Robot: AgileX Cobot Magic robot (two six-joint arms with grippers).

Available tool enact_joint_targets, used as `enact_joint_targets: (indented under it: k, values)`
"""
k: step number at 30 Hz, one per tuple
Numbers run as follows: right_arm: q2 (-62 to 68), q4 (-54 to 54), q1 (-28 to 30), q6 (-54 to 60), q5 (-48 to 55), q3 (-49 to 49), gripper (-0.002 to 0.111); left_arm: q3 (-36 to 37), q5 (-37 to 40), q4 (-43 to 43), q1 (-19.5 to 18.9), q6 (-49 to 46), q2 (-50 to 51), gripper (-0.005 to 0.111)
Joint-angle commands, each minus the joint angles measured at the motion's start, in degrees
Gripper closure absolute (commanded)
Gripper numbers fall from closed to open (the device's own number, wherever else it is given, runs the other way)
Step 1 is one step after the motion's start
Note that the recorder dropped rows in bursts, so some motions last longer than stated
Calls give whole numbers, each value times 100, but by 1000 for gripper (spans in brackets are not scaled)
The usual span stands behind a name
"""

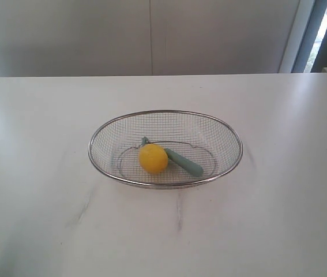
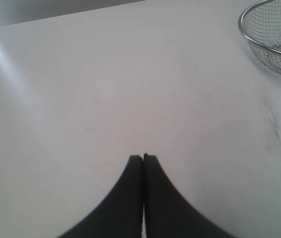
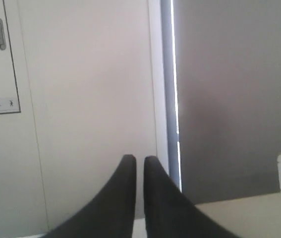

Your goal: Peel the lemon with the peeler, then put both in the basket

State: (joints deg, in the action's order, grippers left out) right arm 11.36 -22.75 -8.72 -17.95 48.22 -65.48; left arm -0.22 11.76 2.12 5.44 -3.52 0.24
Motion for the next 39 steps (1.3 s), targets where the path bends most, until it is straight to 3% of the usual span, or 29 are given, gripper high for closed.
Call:
enact_joint_targets:
  k: [1,5,8,36,39]
  values:
    - [-149,22,-76,-30,-1455,644,101,22,-21,17,-7,8,-24,107]
    - [-159,22,-87,-30,-2610,1250,101,22,-21,17,-7,8,-24,107]
    - [-159,22,-87,-30,-2903,1744,101,22,-21,17,-7,8,-24,107]
    - [-159,487,-87,-30,-2902,6145,101,22,-21,17,-7,8,-24,107]
    - [-159,495,-87,-30,-3263,6546,101,22,-21,17,-7,8,-24,107]
